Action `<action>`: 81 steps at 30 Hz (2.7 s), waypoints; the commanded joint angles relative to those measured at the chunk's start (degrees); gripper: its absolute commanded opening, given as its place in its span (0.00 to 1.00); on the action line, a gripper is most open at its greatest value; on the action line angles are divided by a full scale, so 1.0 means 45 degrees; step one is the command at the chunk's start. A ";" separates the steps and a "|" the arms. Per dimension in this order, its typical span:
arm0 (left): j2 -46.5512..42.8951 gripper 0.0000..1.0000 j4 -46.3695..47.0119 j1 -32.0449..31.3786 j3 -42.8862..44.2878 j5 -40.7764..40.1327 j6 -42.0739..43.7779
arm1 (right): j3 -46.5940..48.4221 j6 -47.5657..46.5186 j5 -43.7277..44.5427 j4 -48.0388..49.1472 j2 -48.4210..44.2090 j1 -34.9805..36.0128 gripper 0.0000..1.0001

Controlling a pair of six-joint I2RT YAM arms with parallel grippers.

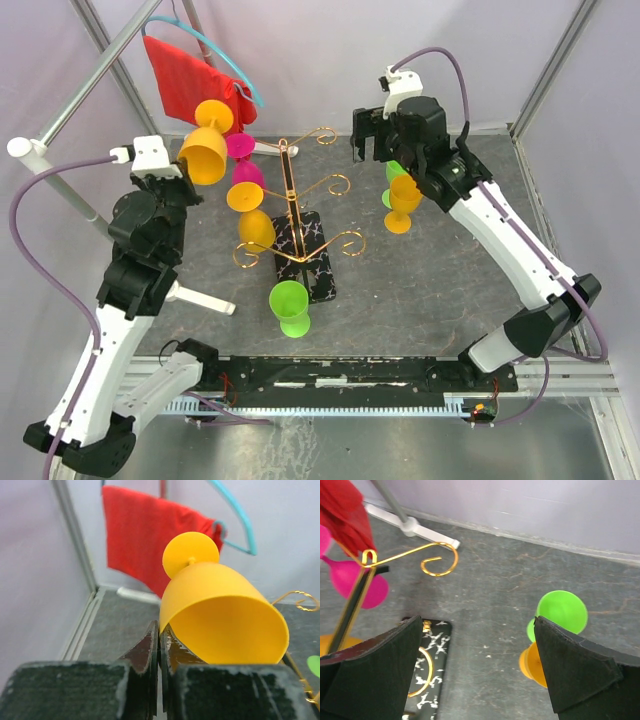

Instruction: Place the wine glass upside down on the wine glass rack

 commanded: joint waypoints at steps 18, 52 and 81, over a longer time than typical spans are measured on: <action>0.1682 0.03 1.2499 -0.0074 -0.3258 0.7757 -0.1910 | -0.3143 0.5626 -0.4662 0.9901 -0.1694 0.0013 1.00; 0.2078 0.03 1.7758 -0.0197 -0.5877 0.8844 -0.2199 | -0.3532 1.2418 -0.5673 1.3042 -0.1252 -0.0065 0.94; 0.2908 0.03 1.8712 -0.1309 -0.6303 0.6564 -0.1474 | -0.2860 1.2819 -0.6145 1.3914 0.0031 0.0757 0.62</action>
